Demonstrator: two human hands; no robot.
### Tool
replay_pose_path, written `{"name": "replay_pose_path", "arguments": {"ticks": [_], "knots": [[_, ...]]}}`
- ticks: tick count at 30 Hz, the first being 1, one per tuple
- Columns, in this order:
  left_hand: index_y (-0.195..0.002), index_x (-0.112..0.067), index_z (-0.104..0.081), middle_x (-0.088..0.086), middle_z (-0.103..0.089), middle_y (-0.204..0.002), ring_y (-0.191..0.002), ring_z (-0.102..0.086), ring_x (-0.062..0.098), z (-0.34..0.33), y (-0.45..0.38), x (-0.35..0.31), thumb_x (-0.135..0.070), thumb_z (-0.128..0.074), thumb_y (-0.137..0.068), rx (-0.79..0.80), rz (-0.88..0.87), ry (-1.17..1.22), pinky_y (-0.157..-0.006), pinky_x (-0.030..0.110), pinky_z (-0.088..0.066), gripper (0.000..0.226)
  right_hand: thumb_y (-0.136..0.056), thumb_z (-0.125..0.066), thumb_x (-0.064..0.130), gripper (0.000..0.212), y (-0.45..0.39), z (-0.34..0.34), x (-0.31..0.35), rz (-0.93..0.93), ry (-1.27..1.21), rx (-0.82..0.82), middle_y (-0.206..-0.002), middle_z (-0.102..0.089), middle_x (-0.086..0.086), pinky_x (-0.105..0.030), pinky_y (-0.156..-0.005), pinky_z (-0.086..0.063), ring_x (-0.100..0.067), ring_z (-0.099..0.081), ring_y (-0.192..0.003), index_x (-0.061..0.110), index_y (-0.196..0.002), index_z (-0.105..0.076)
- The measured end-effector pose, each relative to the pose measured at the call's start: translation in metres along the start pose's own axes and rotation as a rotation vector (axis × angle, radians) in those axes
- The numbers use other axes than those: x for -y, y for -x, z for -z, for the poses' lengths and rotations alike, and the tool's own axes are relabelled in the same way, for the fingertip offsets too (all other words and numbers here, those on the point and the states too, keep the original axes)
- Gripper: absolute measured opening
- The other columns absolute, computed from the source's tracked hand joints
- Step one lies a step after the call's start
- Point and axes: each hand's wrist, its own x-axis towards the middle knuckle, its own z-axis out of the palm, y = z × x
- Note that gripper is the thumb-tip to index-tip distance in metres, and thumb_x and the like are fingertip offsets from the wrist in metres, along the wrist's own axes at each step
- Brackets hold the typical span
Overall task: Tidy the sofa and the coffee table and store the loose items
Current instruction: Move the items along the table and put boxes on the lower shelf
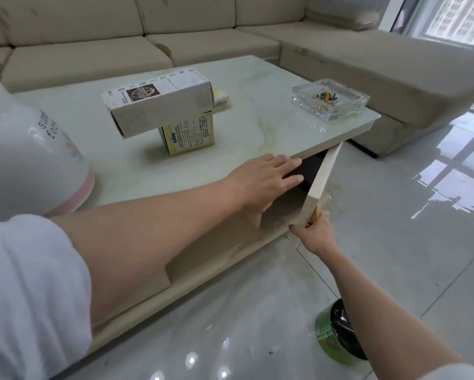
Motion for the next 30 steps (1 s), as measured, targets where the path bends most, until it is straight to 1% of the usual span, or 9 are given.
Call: {"name": "replay_pose_path", "arguments": {"ticks": [4, 7, 10, 13, 18, 22, 25, 28, 30], "knots": [[-0.156, -0.027, -0.012, 0.016, -0.007, -0.163, -0.150, -0.003, 0.035, -0.005, -0.013, 0.015, -0.022, -0.063, -0.085, 0.077, 0.051, 0.099, -0.119, 0.048, -0.009, 0.087, -0.068, -0.080, 0.040, 0.068, -0.005, 0.010, -0.018, 0.057, -0.081, 0.032, -0.098, -0.057, 0.006, -0.036, -0.072, -0.053, -0.018, -0.061, -0.089, 0.021, -0.120, -0.038], [-0.156, -0.029, 0.002, 0.017, 0.000, -0.163, -0.150, -0.003, 0.033, -0.007, -0.022, 0.023, -0.025, -0.064, -0.083, 0.167, 0.090, 0.231, -0.121, 0.042, -0.008, 0.098, -0.068, -0.078, 0.033, 0.060, -0.013, 0.030, -0.047, 0.080, -0.076, 0.026, -0.093, -0.061, 0.006, -0.036, -0.069, -0.051, -0.014, -0.062, -0.084, 0.024, -0.113, -0.040], [-0.156, -0.027, -0.004, 0.013, -0.014, -0.162, -0.145, -0.019, 0.032, -0.005, -0.028, 0.031, -0.025, -0.060, -0.085, 0.126, 0.120, 0.255, -0.115, 0.041, -0.021, 0.090, -0.071, -0.076, 0.026, 0.060, -0.025, 0.057, -0.076, 0.054, -0.085, 0.027, -0.096, -0.062, 0.009, -0.027, -0.063, -0.045, -0.009, -0.061, -0.084, 0.027, -0.120, -0.042], [-0.156, -0.029, -0.012, 0.013, -0.025, -0.157, -0.139, -0.029, 0.032, -0.007, -0.030, 0.030, -0.018, -0.058, -0.087, 0.043, 0.115, 0.170, -0.109, 0.042, -0.028, 0.083, -0.076, -0.075, 0.023, 0.064, -0.037, 0.071, -0.096, 0.011, -0.141, -0.015, -0.109, -0.063, 0.006, -0.032, -0.074, -0.047, -0.017, -0.060, -0.091, 0.026, -0.131, -0.043], [-0.155, -0.031, -0.016, 0.013, -0.021, -0.158, -0.141, -0.025, 0.031, -0.005, -0.032, 0.029, -0.017, -0.058, -0.089, 0.065, 0.112, 0.135, -0.112, 0.042, -0.024, 0.079, -0.082, -0.073, 0.026, 0.059, -0.048, 0.072, -0.107, -0.138, -0.277, -0.290, -0.119, -0.066, -0.007, -0.039, -0.077, -0.048, -0.026, -0.057, -0.092, 0.021, -0.135, -0.048], [-0.154, -0.032, -0.019, 0.012, -0.021, -0.158, -0.142, -0.025, 0.032, -0.006, -0.032, 0.030, -0.020, -0.054, -0.092, 0.062, 0.100, 0.136, -0.112, 0.044, -0.026, 0.072, -0.088, -0.068, 0.033, 0.048, -0.059, 0.088, -0.110, -0.198, -0.144, -0.319, -0.123, -0.067, -0.008, -0.038, -0.075, -0.046, -0.033, -0.061, -0.097, 0.019, -0.131, -0.053], [-0.153, -0.032, -0.020, 0.013, -0.021, -0.158, -0.141, -0.025, 0.033, -0.005, -0.032, 0.030, -0.023, -0.054, -0.092, 0.071, 0.095, 0.120, -0.111, 0.045, -0.027, 0.070, -0.093, -0.061, 0.035, 0.044, -0.054, 0.092, -0.119, -0.176, -0.058, -0.264, -0.127, -0.066, -0.011, -0.038, -0.081, -0.047, -0.036, -0.062, -0.108, 0.014, -0.131, -0.053], [-0.153, -0.033, -0.019, 0.012, -0.021, -0.158, -0.142, -0.025, 0.033, -0.004, -0.032, 0.029, -0.028, -0.054, -0.093, 0.090, 0.096, 0.114, -0.112, 0.046, -0.028, 0.070, -0.093, -0.064, 0.038, 0.065, -0.031, 0.089, -0.133, -0.164, -0.048, -0.097, -0.145, -0.053, -0.011, -0.044, -0.098, -0.047, -0.035, -0.056, -0.124, 0.014, -0.146, -0.036], [-0.153, -0.033, -0.018, 0.012, -0.020, -0.159, -0.142, -0.025, 0.032, -0.002, -0.032, 0.029, -0.031, -0.054, -0.093, 0.093, 0.096, 0.108, -0.112, 0.046, -0.028, 0.070, -0.093, -0.064, 0.026, 0.069, -0.010, 0.085, -0.152, -0.233, 0.044, 0.044, -0.148, -0.047, -0.017, -0.046, -0.104, -0.045, -0.038, -0.052, -0.129, 0.012, -0.151, -0.030]]}}
